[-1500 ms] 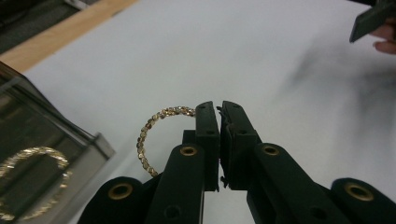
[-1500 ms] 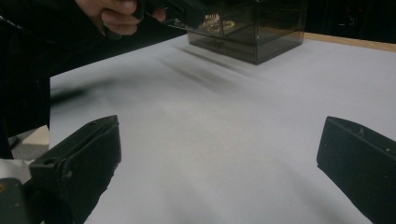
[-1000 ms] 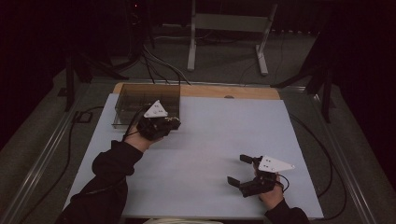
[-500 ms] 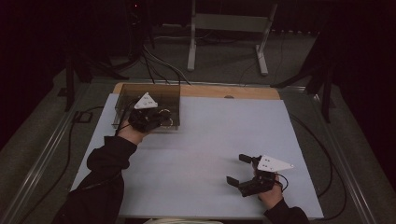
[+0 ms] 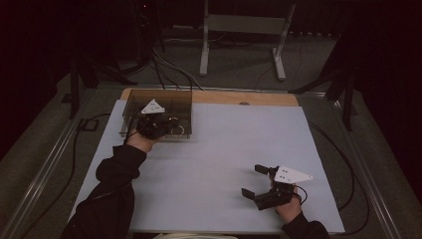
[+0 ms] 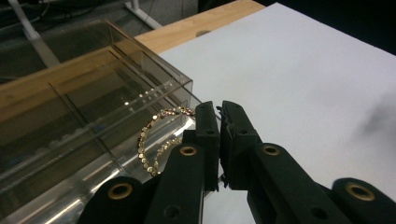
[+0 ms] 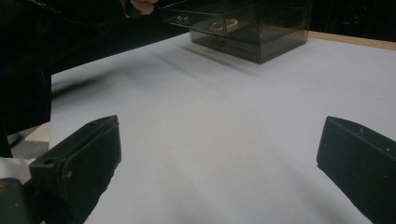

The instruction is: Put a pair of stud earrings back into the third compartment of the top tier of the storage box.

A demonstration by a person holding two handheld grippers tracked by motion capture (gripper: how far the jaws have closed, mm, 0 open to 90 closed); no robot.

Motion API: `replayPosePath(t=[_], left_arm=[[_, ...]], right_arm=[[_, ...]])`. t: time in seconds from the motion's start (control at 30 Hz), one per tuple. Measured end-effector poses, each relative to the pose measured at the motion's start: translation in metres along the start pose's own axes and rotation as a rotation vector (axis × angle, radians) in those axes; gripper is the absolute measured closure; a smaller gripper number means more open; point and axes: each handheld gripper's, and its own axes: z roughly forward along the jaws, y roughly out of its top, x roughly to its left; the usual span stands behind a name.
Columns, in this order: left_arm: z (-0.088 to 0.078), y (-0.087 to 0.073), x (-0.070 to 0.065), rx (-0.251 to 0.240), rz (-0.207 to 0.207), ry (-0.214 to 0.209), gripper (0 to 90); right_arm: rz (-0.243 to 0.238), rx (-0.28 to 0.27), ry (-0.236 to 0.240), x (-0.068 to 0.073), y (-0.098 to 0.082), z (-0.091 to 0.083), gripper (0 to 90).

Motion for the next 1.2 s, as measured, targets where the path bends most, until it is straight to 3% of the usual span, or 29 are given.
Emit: replayPosePath(t=[0.13,0.3,0.37,0.43,0.87,1.2], left_arm=[[0.006,-0.002,0.002,-0.012,-0.007,-0.015,84.1],[0.001,0.000,0.002,-0.043,-0.007,-0.021,62.0],[-0.002,0.001,0.000,-0.053,-0.012,-0.029,60.0],[-0.006,0.001,-0.001,-0.057,-0.014,-0.027,50.2],[-0.029,-0.014,-0.007,-0.074,-0.086,-0.031,20.2],[-0.043,-0.035,-0.023,-0.067,-0.063,-0.072,2.0]], right_arm=[[0.000,0.001,0.000,0.000,0.000,0.000,0.0],[0.002,0.000,0.000,0.000,0.000,-0.001,0.0],[0.001,0.000,0.000,0.000,0.000,-0.001,0.0],[0.000,0.001,0.001,0.000,0.000,0.000,0.0],[0.001,0.001,0.001,0.000,0.000,0.000,0.0],[0.003,-0.001,0.001,0.000,0.000,0.000,0.0]])
